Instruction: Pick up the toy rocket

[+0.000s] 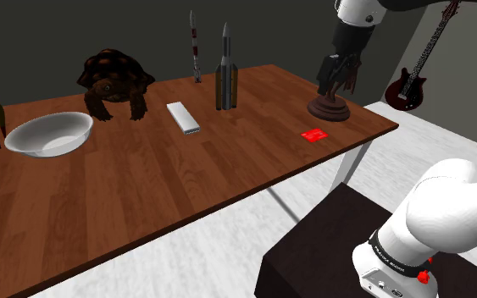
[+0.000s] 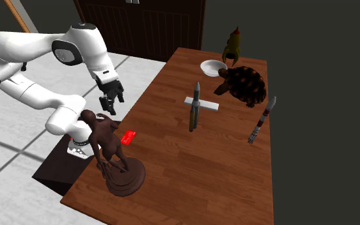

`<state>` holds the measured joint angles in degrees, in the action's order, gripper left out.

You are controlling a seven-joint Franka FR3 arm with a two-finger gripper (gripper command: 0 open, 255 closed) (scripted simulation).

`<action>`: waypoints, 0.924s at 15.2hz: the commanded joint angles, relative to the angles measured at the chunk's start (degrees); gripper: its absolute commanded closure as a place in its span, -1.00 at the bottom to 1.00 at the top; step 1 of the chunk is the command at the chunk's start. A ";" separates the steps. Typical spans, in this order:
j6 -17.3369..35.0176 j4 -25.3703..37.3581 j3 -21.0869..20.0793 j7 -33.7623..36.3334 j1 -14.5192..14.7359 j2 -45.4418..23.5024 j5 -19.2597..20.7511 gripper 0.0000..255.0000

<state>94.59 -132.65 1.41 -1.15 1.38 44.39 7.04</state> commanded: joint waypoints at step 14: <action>23.35 8.12 24.06 -43.52 15.44 -19.08 -12.01 -1.00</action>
<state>117.05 -126.68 23.24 -40.03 15.06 27.81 -2.83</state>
